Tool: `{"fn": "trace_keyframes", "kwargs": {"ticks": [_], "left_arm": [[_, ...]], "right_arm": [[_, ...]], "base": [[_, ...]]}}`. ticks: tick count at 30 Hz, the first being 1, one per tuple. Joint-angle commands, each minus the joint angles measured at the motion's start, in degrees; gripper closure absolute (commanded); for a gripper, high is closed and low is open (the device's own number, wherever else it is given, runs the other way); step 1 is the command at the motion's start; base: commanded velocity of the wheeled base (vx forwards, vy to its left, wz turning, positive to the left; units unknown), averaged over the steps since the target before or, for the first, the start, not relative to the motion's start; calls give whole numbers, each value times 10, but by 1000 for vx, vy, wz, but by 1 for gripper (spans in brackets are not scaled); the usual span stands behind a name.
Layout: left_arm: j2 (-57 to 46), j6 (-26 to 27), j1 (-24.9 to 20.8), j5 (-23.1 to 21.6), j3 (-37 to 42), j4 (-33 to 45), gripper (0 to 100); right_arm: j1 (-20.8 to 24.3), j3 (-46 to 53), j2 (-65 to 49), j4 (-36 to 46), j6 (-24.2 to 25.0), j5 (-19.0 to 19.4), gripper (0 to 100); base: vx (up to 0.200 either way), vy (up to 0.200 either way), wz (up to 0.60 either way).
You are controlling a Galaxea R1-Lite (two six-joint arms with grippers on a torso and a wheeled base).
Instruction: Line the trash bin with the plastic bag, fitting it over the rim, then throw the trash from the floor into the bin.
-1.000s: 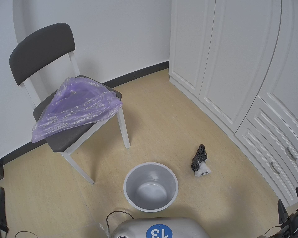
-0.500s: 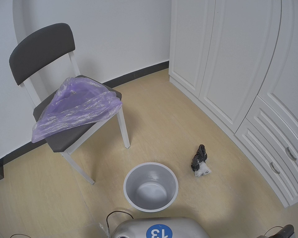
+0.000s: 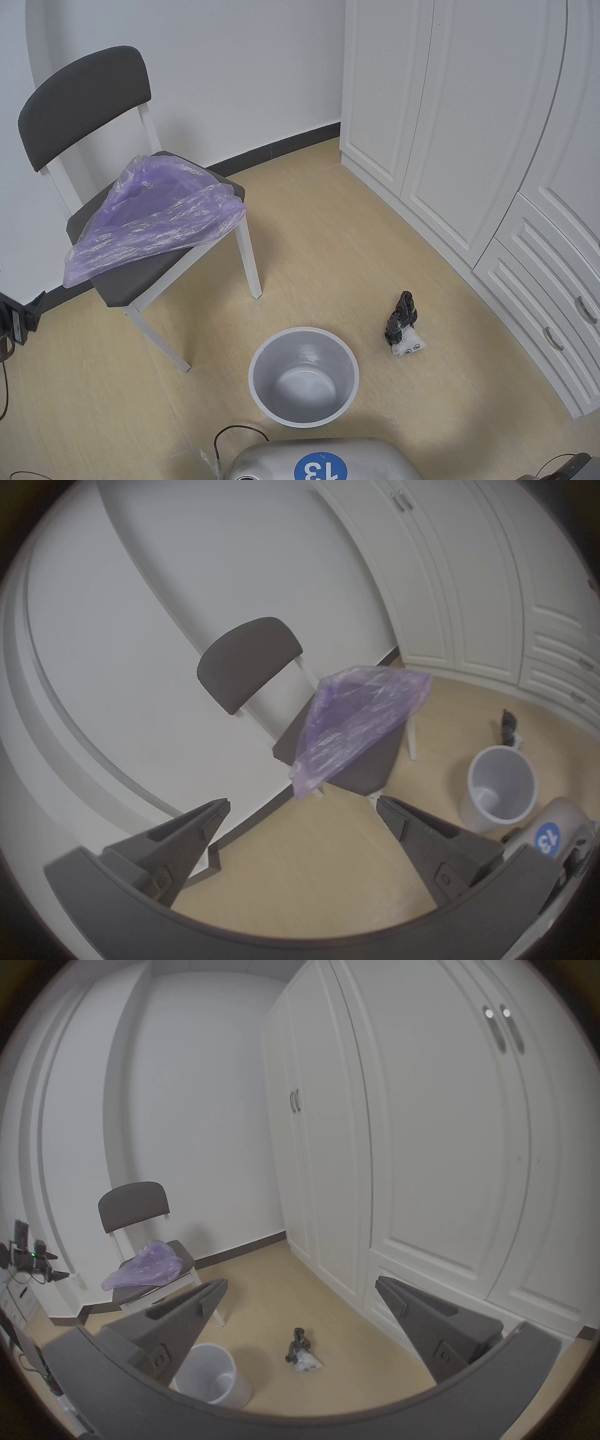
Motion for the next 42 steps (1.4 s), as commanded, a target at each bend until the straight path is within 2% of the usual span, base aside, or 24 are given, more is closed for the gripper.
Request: {"fn": "trace_keyframes", "kwargs": {"ticks": [1,3,9,17,21,26,32,42], "left_arm": [[160,43,89,-51,53,-96,0],[179,60,105,-68,47,-113,0],[218,91,105,-70,19,-121,0],[275,91,96,-62,-26,-129,0],[307,92,97,-62,-27,-155,0],[351,92,96,-61,-28,-210,0],[392,98,83,-54,-34,-248,0],[425,98,66,-30,-79,-255,0]], "right_arm": [[75,-12,120,-48,48,5,0],[82,-17,133,-65,75,13,0],[86,-20,170,-92,98,24,0],[74,-26,208,-136,115,26,0],[44,-32,241,-150,121,26,0],[41,-33,251,-174,137,27,0],[38,-34,252,-174,140,27,0],[26,-36,273,-175,142,34,0]], "base": [[0,0,0],[0,0,0],[0,0,0],[0,0,0],[0,0,0],[0,0,0],[0,0,0],[0,0,0]]}}
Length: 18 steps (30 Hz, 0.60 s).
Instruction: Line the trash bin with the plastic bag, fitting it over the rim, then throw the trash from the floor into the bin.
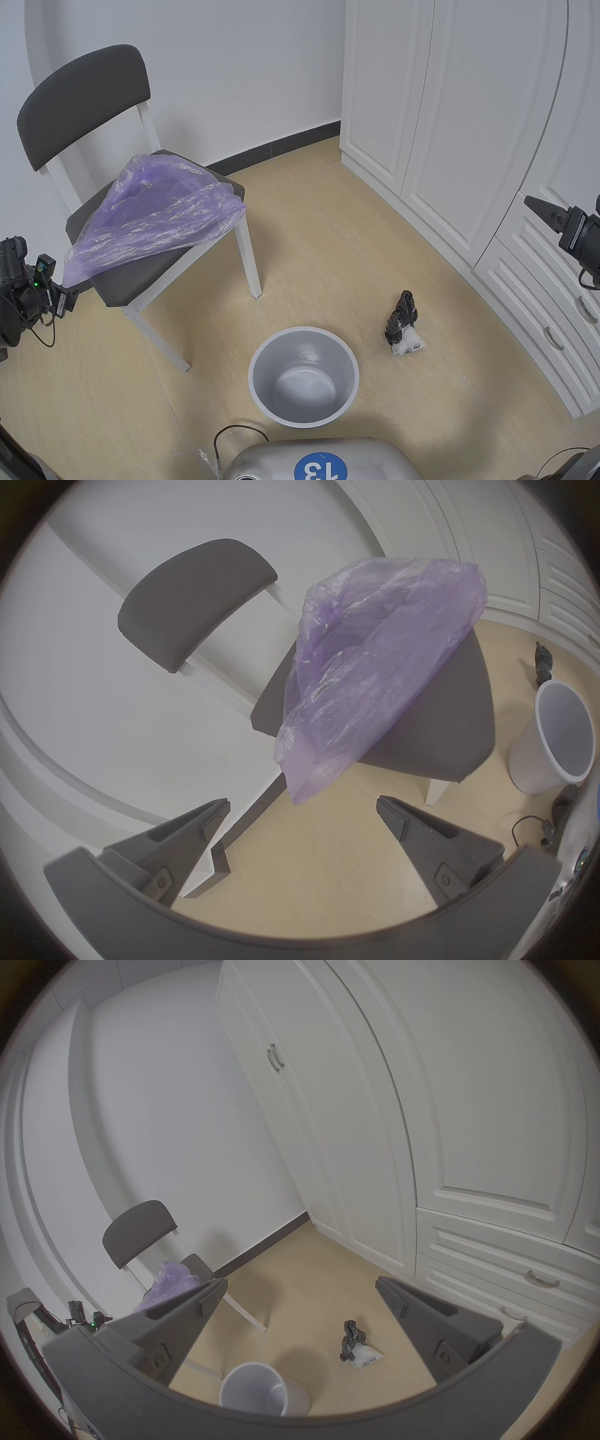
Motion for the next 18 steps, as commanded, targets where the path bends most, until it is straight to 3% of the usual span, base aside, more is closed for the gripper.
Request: {"fn": "trace_keyframes", "kwargs": {"ticks": [1,6,18], "left_arm": [[23,0,-9,9,-21,0,0],[38,-2,-10,12,-35,-1,0],[48,-3,-13,13,-76,-1,0]], "right_arm": [[-10,-1,16,-1,0,9,0],[-37,0,31,-22,3,35,0],[-45,0,49,-44,17,39,0]], "base": [[0,0,0],[0,0,0],[0,0,0]]}}
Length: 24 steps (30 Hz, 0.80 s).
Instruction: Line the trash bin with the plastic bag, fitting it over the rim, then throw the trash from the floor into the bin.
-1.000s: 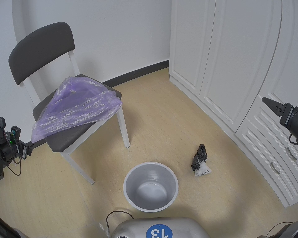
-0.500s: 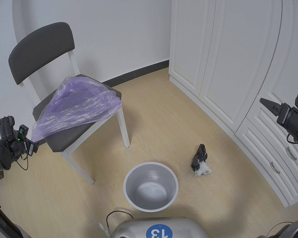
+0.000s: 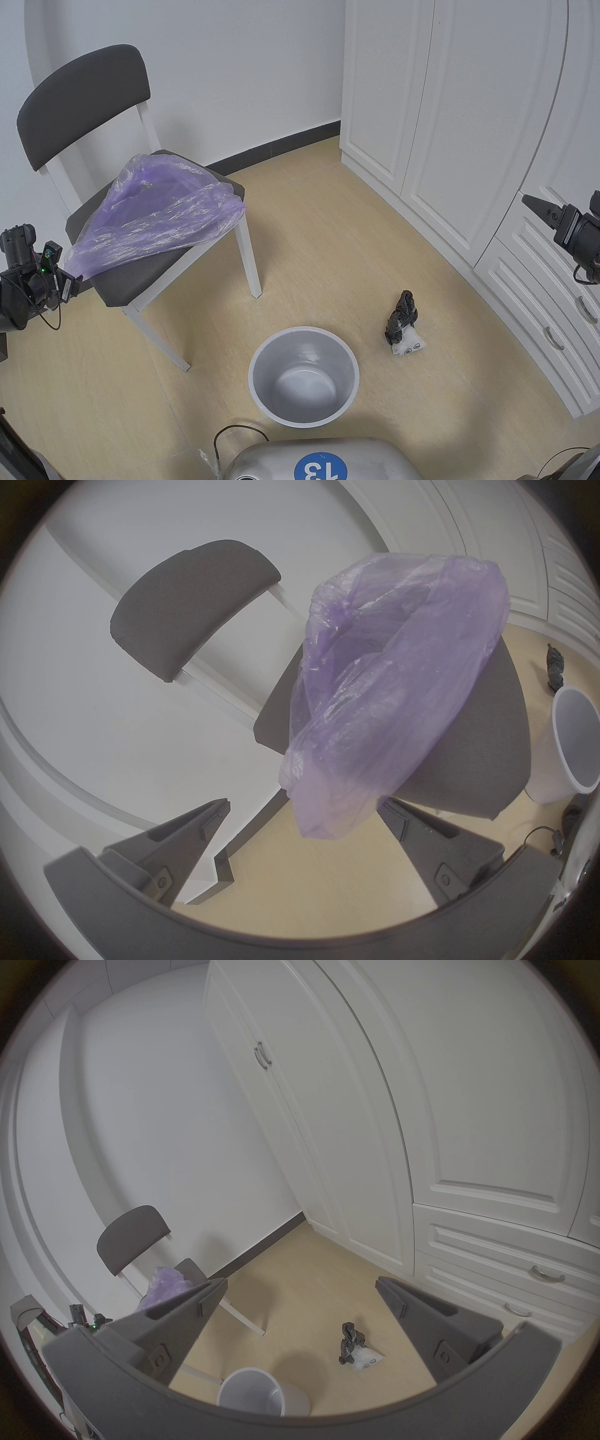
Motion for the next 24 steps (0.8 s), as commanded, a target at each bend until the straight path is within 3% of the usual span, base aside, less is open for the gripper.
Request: {"fn": "trace_keyframes", "kwargs": {"ticks": [1,24], "left_arm": [[4,-2,-1,-1,-10,0,0],[25,-4,-9,-4,-24,-1,0]], "right_arm": [[0,-1,7,-2,0,0,0],[-1,-1,12,-2,1,0,0]], "base": [[0,0,0],[0,0,0]]}}
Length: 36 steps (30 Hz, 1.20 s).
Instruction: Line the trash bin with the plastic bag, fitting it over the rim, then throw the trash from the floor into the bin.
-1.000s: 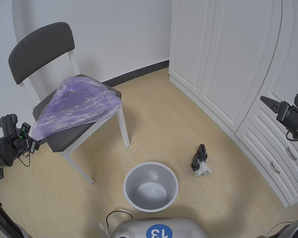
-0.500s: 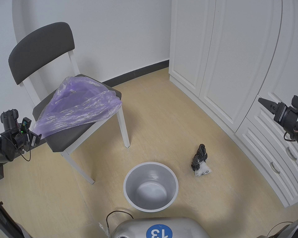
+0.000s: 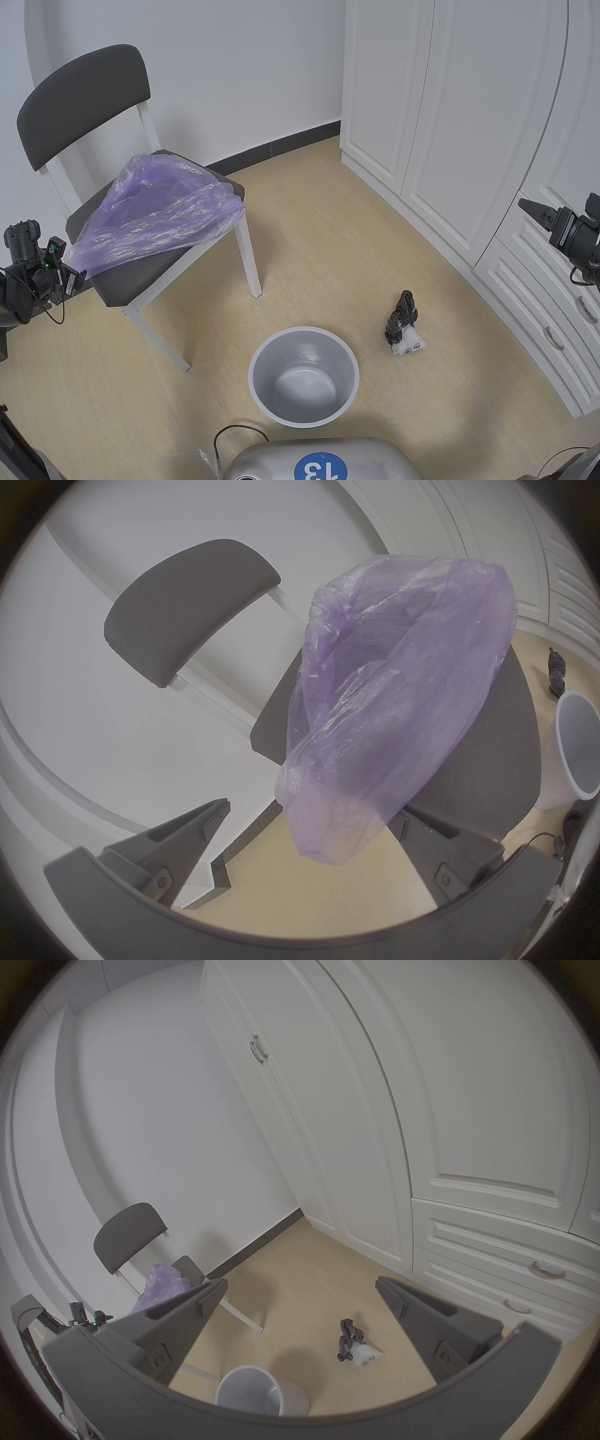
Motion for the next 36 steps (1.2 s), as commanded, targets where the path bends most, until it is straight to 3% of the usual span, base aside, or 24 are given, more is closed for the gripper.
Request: {"fn": "trace_keyframes", "kwargs": {"ticks": [1,11,12,23,29,34,36], "left_arm": [[4,0,-2,1,-1,0,0],[12,2,-2,-3,-2,-29,0],[12,2,-2,-3,-1,-29,100],[-5,-7,-19,-18,18,-31,100],[-44,-13,-37,-53,41,-31,100],[-105,-55,-83,-72,57,-27,100],[-146,-73,-112,-98,67,-20,100]], "right_arm": [[0,0,0,0,-1,0,0],[-3,0,1,-4,0,0,0],[-3,0,1,-4,-1,0,0],[-6,0,2,-4,-1,0,0],[-4,1,1,-4,-3,0,0],[6,-1,2,-4,-3,-3,0],[29,-1,2,-4,-1,-10,0]], "base": [[0,0,0],[0,0,0],[0,0,0],[0,0,0],[0,0,0],[0,0,0],[0,0,0]]}}
